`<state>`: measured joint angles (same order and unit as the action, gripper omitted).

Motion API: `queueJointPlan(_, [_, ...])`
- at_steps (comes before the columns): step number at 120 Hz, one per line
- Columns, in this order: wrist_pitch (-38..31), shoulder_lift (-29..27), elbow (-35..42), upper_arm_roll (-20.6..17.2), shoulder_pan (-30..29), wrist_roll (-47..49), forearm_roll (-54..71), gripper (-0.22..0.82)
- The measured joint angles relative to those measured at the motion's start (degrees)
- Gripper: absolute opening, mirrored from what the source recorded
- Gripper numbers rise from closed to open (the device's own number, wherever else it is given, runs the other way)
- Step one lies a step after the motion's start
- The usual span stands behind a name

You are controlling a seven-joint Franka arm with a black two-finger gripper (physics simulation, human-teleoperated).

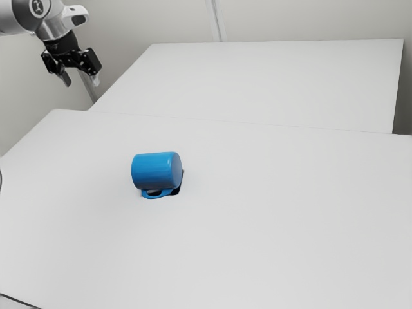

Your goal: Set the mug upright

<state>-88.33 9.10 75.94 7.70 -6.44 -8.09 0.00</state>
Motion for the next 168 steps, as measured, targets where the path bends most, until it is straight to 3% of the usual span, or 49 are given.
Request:
queueJointPlan(25, [3.0,-1.2,3.3,2.1,-0.5,-0.3,-6.8,0.59])
queueJointPlan(59, [-6.8,-6.1,34.3,3.0,-11.2,-9.1,-36.5,0.59])
queueJointPlan(78, [-12.3,-5.6,43.1,3.5,-11.4,-19.3,-52.2,0.59])
queueJointPlan(122, [-16.1,-0.1,47.6,5.9,-11.7,-40.2,-68.9,0.59])
queueJointPlan(168, [-16.4,5.6,47.5,5.8,-10.7,-52.8,-77.8,0.59])
